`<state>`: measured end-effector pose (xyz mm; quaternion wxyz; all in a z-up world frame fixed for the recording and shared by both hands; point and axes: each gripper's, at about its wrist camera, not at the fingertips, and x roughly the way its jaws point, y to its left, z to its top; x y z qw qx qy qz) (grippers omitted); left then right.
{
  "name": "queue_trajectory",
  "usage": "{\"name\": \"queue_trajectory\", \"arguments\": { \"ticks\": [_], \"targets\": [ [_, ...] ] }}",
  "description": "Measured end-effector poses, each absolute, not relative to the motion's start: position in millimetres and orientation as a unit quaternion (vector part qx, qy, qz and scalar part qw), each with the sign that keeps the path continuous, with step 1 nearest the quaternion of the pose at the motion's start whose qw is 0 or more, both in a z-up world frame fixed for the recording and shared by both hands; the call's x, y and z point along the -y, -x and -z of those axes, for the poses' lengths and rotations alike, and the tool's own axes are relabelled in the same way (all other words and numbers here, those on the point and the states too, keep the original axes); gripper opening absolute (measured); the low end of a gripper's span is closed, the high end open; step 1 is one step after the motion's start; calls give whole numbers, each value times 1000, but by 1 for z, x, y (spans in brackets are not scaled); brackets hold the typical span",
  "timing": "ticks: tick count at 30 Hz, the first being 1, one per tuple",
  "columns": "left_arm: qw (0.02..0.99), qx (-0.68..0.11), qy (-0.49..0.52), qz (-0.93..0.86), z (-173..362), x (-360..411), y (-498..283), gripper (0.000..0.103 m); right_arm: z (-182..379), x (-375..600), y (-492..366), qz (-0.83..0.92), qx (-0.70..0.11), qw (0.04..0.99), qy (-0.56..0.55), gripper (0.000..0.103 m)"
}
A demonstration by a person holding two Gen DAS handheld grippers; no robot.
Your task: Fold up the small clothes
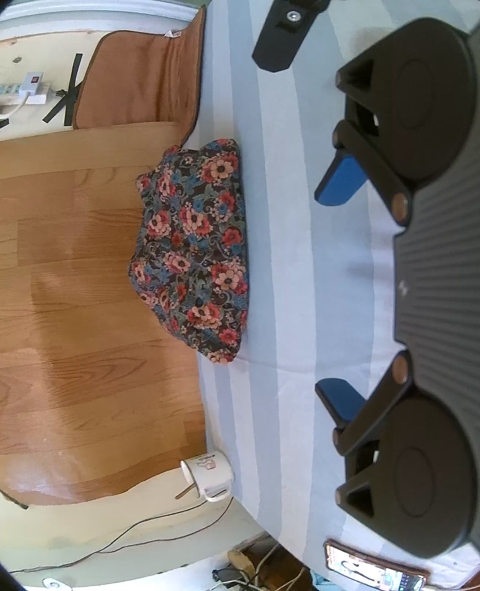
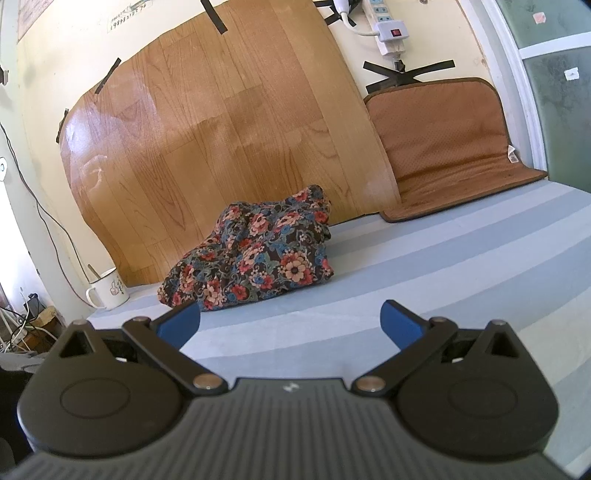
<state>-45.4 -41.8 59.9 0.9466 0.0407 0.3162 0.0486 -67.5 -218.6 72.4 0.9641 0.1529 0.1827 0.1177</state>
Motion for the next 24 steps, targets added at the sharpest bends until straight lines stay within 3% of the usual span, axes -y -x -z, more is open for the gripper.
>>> {"name": "queue_trajectory", "arguments": {
  "ticks": [24],
  "targets": [
    [932, -360, -30, -45, -48, 30, 47, 103, -69, 210, 66, -117, -195, 962, -151, 103]
  ]
}}
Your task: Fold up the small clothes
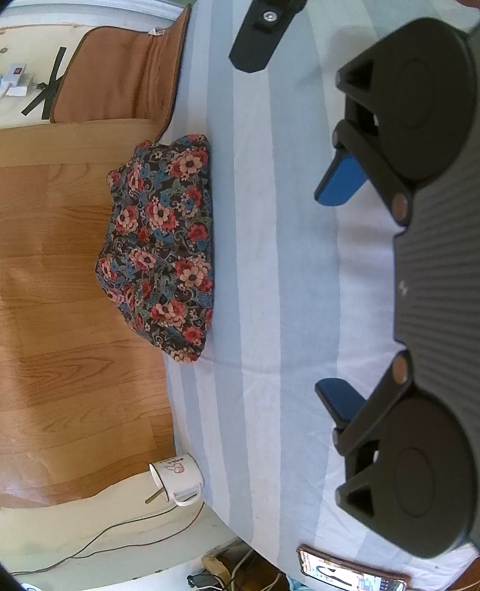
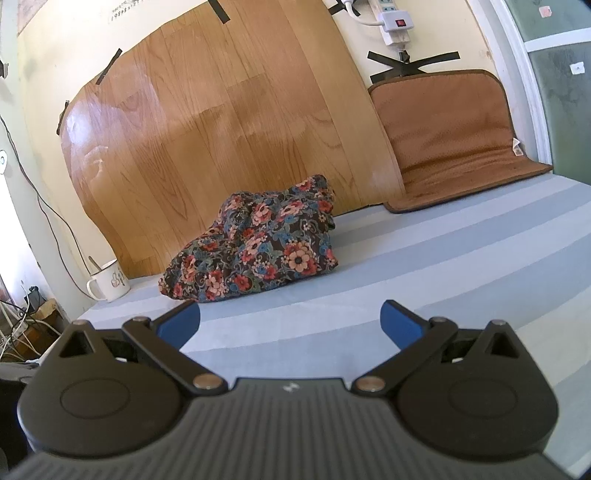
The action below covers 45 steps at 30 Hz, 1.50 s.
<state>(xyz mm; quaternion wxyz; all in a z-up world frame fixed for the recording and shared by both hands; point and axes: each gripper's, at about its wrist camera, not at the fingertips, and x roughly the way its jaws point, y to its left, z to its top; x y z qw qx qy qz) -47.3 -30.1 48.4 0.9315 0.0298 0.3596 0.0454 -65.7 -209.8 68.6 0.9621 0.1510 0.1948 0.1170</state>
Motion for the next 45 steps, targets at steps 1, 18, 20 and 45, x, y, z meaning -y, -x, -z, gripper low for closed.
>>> {"name": "queue_trajectory", "arguments": {
  "ticks": [1, 18, 20, 45],
  "targets": [
    [931, -360, -30, -45, -48, 30, 47, 103, -68, 210, 66, -117, -196, 962, -151, 103],
    [925, -376, -18, -50, -44, 22, 44, 103, -66, 209, 66, -116, -197, 961, -154, 103],
    [925, -377, -19, -50, -44, 23, 44, 103, -66, 209, 66, -115, -197, 961, -153, 103],
    [920, -388, -30, -46, -37, 26, 44, 103, -62, 207, 67, -115, -199, 961, -153, 103]
  ]
}}
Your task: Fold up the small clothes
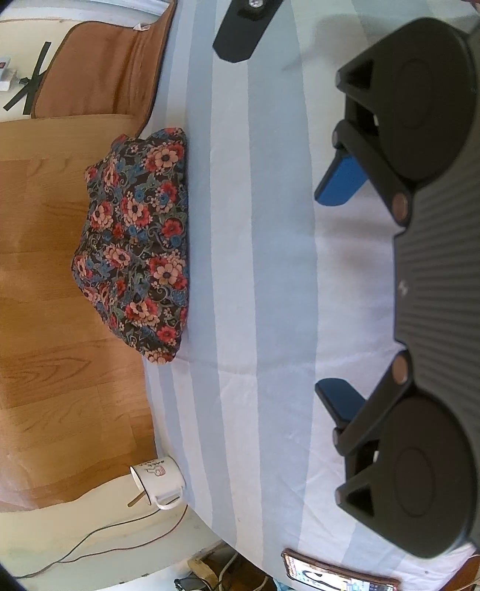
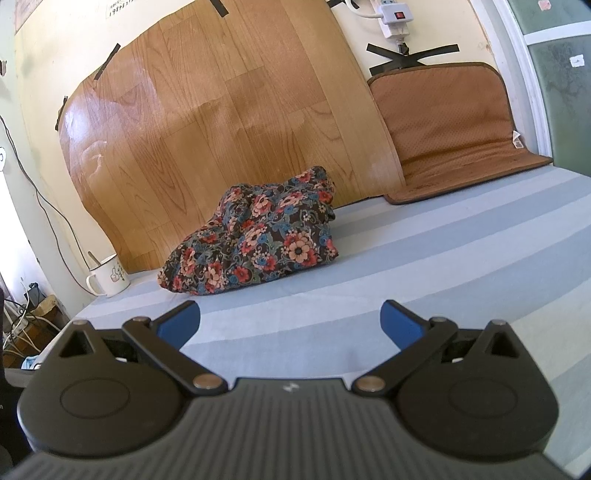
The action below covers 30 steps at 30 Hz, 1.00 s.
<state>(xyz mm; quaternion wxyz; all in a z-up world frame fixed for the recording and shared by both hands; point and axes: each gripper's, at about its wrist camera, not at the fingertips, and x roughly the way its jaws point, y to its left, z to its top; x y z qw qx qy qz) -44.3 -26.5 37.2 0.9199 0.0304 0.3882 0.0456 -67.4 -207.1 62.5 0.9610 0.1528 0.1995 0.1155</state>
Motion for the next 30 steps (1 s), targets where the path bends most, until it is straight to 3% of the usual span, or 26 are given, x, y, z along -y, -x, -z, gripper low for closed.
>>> {"name": "queue_trajectory", "arguments": {
  "ticks": [30],
  "targets": [
    [918, -393, -40, -37, -35, 31, 45, 103, -61, 206, 67, -115, -201, 961, -152, 103]
  ]
}}
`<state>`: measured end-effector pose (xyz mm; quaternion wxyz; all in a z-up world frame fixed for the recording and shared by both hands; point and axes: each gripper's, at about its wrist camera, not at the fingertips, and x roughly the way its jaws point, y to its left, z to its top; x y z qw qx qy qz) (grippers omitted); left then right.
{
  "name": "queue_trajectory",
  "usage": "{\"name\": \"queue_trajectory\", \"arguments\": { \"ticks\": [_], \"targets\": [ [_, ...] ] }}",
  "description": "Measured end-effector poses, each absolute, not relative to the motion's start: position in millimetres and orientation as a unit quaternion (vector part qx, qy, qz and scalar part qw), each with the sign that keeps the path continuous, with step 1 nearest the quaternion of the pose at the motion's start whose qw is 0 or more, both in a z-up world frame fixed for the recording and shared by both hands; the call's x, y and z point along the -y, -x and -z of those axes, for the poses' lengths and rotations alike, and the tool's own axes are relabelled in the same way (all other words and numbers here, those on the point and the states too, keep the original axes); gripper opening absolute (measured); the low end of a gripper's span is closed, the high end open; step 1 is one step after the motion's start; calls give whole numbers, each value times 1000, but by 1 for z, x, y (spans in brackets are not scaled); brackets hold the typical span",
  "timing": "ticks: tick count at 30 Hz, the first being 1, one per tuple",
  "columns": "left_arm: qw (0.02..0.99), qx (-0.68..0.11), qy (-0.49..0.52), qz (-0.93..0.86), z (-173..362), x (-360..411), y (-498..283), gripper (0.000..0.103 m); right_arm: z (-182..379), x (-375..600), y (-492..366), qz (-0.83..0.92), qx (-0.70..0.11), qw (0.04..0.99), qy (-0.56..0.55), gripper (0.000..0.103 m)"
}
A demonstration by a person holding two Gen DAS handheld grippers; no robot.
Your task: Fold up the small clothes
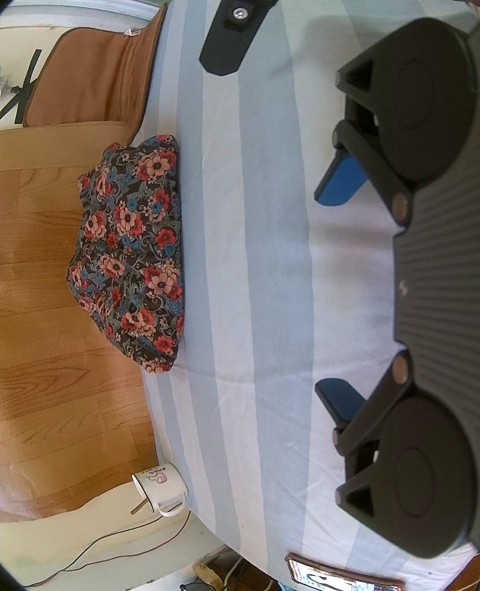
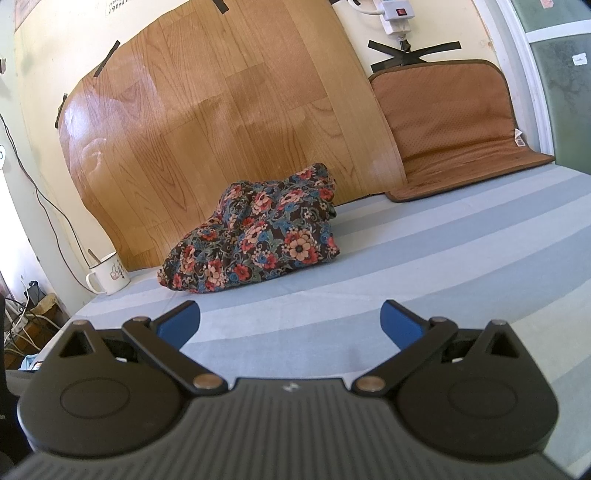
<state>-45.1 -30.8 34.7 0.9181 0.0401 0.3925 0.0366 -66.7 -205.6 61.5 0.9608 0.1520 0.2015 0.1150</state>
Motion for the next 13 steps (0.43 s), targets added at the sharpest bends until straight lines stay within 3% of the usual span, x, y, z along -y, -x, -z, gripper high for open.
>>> {"name": "queue_trajectory", "arguments": {
  "ticks": [13],
  "targets": [
    [924, -380, -33, -24, -40, 31, 44, 103, -61, 210, 62, -115, -203, 960, -153, 103]
  ]
}}
